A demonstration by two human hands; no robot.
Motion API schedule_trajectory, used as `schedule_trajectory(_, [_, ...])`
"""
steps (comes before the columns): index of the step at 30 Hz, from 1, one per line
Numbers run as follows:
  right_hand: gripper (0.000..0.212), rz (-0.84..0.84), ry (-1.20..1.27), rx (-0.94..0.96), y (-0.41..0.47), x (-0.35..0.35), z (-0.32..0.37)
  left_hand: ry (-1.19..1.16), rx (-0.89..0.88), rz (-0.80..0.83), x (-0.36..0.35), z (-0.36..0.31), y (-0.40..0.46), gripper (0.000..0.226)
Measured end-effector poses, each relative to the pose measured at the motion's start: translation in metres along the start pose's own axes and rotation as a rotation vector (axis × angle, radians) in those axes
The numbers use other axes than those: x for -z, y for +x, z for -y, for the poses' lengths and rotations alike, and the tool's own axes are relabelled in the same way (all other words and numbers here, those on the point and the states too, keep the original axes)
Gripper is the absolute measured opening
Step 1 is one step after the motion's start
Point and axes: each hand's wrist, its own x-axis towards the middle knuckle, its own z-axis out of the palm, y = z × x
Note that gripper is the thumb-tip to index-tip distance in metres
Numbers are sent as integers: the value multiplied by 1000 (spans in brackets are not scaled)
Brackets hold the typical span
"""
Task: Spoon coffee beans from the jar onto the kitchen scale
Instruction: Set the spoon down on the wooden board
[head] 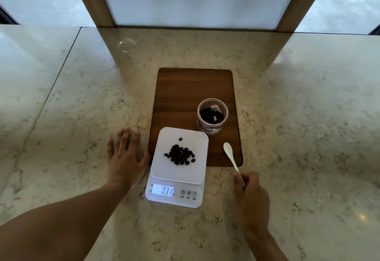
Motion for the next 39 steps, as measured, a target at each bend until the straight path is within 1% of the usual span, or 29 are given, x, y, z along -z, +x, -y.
schedule_trajectory(2, [20,45,-147,58,0,0,1,5,0,-6,0,1,0,72])
schedule_trajectory(4, [26,45,-233,97,2,2,0,10,-6,-2,-1,0,0,73])
schedule_trajectory(7, [22,56,-309,156,6,3,3,7,-4,-1,0,0,0,73])
schedule_trajectory(9, [18,104,-363,199,11,5,8,7,-5,-1,2,-1,0,74])
schedule_trajectory(14, [21,236,-488,268,28,13,14,-1,-4,1,5,-5,0,75])
schedule_trajectory(18, [25,279,-545,307,34,14,14,-5,-4,6,5,-5,0,75])
schedule_trajectory(23, [24,245,-533,289,37,16,15,-5,1,15,5,-4,0,75])
schedule_trajectory(29, [22,110,-408,263,33,15,20,-7,0,6,6,-6,0,73])
schedule_trajectory(35, [15,97,-340,223,24,9,9,-13,6,16,5,-5,0,74])
schedule_trajectory(39, [14,106,-323,205,22,5,5,-11,4,18,4,-2,1,74])
